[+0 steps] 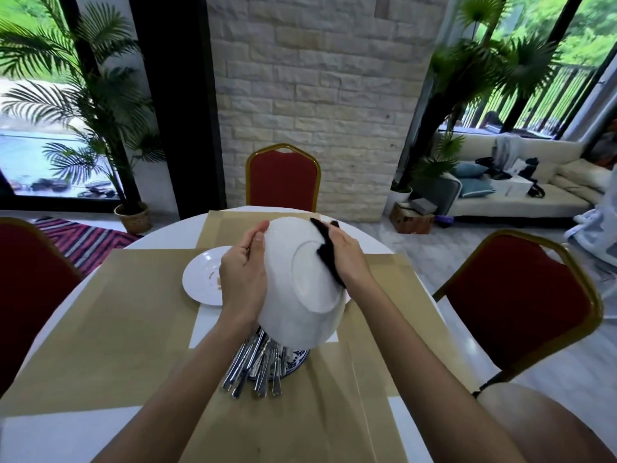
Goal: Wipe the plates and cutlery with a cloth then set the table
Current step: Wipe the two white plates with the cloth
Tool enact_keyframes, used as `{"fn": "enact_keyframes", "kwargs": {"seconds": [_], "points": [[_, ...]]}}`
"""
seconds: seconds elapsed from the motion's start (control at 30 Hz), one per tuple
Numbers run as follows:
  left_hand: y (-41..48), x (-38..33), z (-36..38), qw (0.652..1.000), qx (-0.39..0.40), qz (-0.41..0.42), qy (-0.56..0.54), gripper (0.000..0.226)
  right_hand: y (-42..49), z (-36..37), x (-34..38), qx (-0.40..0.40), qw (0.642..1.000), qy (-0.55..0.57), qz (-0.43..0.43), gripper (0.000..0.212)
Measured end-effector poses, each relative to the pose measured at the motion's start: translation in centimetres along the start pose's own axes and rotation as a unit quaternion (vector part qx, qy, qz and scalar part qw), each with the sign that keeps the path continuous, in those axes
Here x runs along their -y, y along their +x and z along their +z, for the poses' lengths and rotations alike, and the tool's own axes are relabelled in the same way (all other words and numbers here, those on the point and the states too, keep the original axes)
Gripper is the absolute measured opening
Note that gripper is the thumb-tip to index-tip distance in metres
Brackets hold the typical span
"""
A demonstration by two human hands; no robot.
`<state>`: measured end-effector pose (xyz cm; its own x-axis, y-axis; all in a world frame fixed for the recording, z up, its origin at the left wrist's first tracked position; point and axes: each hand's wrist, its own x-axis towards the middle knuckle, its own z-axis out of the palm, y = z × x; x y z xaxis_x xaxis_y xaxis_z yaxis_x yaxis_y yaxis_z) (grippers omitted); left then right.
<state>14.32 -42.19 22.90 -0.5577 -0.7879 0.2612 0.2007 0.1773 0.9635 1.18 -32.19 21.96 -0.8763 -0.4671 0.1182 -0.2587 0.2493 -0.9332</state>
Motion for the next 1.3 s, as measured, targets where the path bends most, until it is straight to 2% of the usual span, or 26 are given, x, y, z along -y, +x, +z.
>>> {"fn": "enact_keyframes", "kwargs": {"seconds": [0.1, 0.17, 0.27, 0.33, 0.4, 0.5, 0.57, 0.63, 0.67, 0.7, 0.73, 0.77, 0.83, 0.87, 0.9, 1.03, 1.1, 1.17, 1.2, 1.3], "points": [[0.1, 0.2, 0.4, 0.998, -0.050, -0.006, -0.026, 0.029, -1.5, 1.2, -2.2, -0.084, 0.989, 0.085, 0.083, 0.043], [0.0, 0.4, 0.9, 0.996, -0.080, -0.024, -0.036, 0.031, -3.5, 2.4, -3.1, -0.154, 0.977, 0.124, 0.083, 0.045], [-0.1, 0.5, 2.0, 0.987, -0.137, -0.058, -0.058, 0.032, -7.8, 4.0, -3.2, -0.178, 0.982, 0.023, -0.060, 0.041], [-0.3, 0.6, 2.5, 0.984, -0.157, -0.060, -0.062, 0.032, -10.0, 4.7, -4.1, -0.166, 0.967, -0.061, -0.184, 0.044], [-0.6, 0.7, 2.9, 0.982, -0.166, -0.058, -0.066, 0.032, -10.2, 4.9, -5.6, -0.156, 0.961, -0.060, -0.220, 0.045], [-1.7, 0.6, 3.6, 0.982, -0.176, -0.035, -0.064, 0.031, -8.7, 4.1, -5.7, -0.216, 0.968, 0.056, -0.111, 0.043], [-2.2, 0.4, 4.0, 0.983, -0.175, -0.014, -0.060, 0.030, -7.0, 3.4, -5.7, -0.226, 0.947, 0.226, 0.028, 0.040], [-2.6, 0.2, 4.1, 0.986, -0.159, 0.006, -0.044, 0.031, -5.6, 2.5, -6.1, -0.141, 0.869, 0.453, 0.142, 0.045], [-2.7, 0.4, 4.0, 0.988, -0.147, 0.009, -0.037, 0.031, -5.1, 1.9, -6.4, -0.095, 0.830, 0.525, 0.162, 0.061], [-2.8, 0.3, 3.9, 0.991, -0.130, 0.007, -0.030, 0.033, -4.8, 1.2, -6.6, -0.064, 0.802, 0.571, 0.166, 0.077], [-2.8, 0.4, 3.6, 0.994, -0.111, -0.002, -0.018, 0.034, -4.7, 0.5, -6.5, -0.037, 0.783, 0.600, 0.160, 0.085], [-2.8, 0.5, 3.3, 0.996, -0.086, -0.017, -0.003, 0.036, -4.7, -0.2, -6.3, -0.011, 0.778, 0.610, 0.147, 0.081], [-2.1, 0.6, 2.4, 0.997, -0.034, -0.048, 0.039, 0.039, -4.5, -1.7, -5.8, 0.023, 0.784, 0.604, 0.141, 0.042], [-1.5, 0.6, 1.9, 0.996, -0.010, -0.056, 0.068, 0.038, -4.3, -2.6, -5.5, 0.033, 0.798, 0.584, 0.143, 0.027], [-0.7, 0.4, 1.4, 0.994, 0.016, -0.053, 0.097, 0.037, -3.9, -3.4, -5.6, 0.040, 0.814, 0.561, 0.148, 0.022], [1.9, -0.2, 0.3, 0.965, 0.152, -0.021, 0.213, 0.029, -2.7, -5.5, -5.6, 0.083, 0.865, 0.445, 0.217, 0.033], [2.1, 0.2, 0.1, 0.956, 0.185, -0.041, 0.223, 0.030, -2.1, -5.7, -5.2, 0.085, 0.882, 0.385, 0.258, 0.042], [1.7, 0.6, 0.0, 0.971, 0.174, -0.081, 0.144, 0.026, -1.8, -5.6, -4.5, 0.080, 0.903, 0.331, 0.261, 0.050], [1.4, 0.7, 0.1, 0.978, 0.154, -0.098, 0.097, 0.021, -1.6, -5.3, -4.4, 0.058, 0.921, 0.300, 0.241, 0.045], [0.7, 0.3, 0.5, 0.991, 0.104, -0.085, 0.028, 0.015, -2.5, -3.4, -4.2, -0.070, 0.974, 0.174, 0.125, 0.028]]}}
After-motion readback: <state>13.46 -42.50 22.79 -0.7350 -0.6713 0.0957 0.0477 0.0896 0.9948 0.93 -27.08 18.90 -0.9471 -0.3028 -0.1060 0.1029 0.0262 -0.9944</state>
